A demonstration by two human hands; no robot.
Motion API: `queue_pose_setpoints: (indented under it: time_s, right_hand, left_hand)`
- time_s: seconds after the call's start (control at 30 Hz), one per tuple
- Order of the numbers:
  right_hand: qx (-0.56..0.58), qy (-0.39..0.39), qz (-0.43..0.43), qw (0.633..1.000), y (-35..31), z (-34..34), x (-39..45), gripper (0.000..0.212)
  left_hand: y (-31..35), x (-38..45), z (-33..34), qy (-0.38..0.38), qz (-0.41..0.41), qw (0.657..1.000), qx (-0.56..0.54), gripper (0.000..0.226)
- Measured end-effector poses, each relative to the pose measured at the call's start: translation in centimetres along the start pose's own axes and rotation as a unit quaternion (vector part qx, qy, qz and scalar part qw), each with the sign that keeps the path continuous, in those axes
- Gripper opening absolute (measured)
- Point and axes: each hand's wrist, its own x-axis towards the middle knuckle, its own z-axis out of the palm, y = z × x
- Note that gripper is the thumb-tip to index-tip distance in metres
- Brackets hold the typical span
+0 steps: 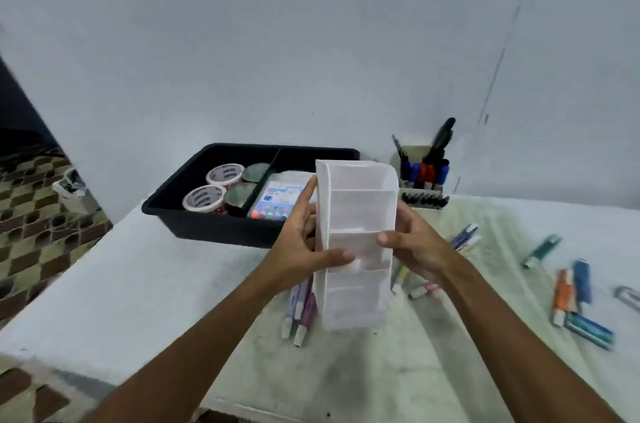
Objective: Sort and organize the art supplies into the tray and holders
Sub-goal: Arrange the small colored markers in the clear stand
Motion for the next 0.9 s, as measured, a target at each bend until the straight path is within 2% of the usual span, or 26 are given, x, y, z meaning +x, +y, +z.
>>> queue_pose_setpoints:
  time_s: [0.17,0.37,0.47,0.57,0.7,0.9]
  right_hand:
    - [-0.031,0.105,-0.028,0.994,-3.4,-8.3,-6.9,0.106]
    - [-0.094,0.197,-0.05,0.975,-7.7,-18.3,-12.6,0.119]
    - [-0.134,0.19,-0.042,0.972,-9.1,-23.5,-13.0,0.114]
    - [-0.154,0.163,-0.033,0.974,-10.0,-27.9,-12.1,0.102]
    - [-0.163,0.139,-0.003,0.977,-10.9,-32.3,-9.9,0.107]
    - [-0.164,0.123,0.022,0.978,-9.9,-36.1,-6.3,0.113]
  left_hand:
    - [0.7,5.5,8.7,-0.114,0.026,0.993,0.018,0.117]
    - [1.2,12.2,19.5,-0.148,0.061,0.982,0.099,0.111]
    - [1.3,15.5,24.2,-0.137,0.063,0.982,0.112,0.108]
    - [1.4,18.6,26.7,-0.145,0.051,0.983,0.098,0.094]
    - [1.0,21.9,28.2,-0.154,0.053,0.984,0.073,0.083]
    - [-0.8,25.2,28.6,-0.136,0.034,0.989,0.051,0.086]
